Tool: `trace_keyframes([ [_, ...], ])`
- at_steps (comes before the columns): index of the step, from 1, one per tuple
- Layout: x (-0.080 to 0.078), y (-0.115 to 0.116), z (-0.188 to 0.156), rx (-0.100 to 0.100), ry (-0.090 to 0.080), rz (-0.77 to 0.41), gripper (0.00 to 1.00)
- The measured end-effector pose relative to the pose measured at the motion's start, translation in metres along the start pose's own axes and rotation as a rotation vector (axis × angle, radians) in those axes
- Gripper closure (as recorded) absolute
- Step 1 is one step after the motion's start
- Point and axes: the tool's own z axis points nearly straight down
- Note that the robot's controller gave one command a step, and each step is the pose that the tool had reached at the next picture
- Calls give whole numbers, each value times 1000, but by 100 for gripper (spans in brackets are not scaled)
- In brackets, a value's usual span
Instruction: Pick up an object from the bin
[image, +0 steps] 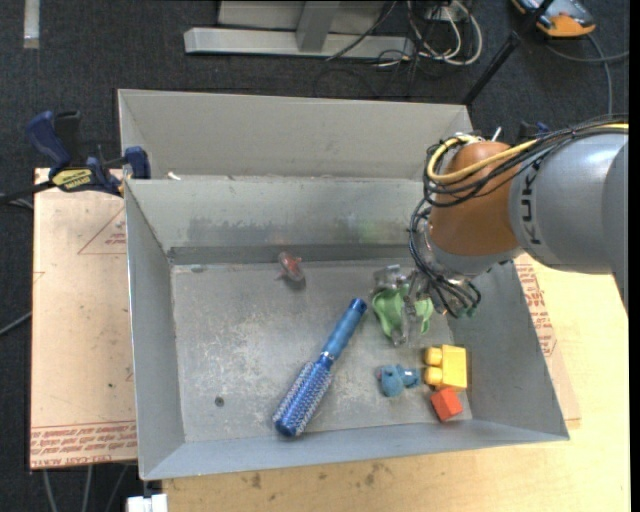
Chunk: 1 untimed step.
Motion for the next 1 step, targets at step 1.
trace_keyframes([
  [1,13,-3,-173,2,-6,14,100],
])
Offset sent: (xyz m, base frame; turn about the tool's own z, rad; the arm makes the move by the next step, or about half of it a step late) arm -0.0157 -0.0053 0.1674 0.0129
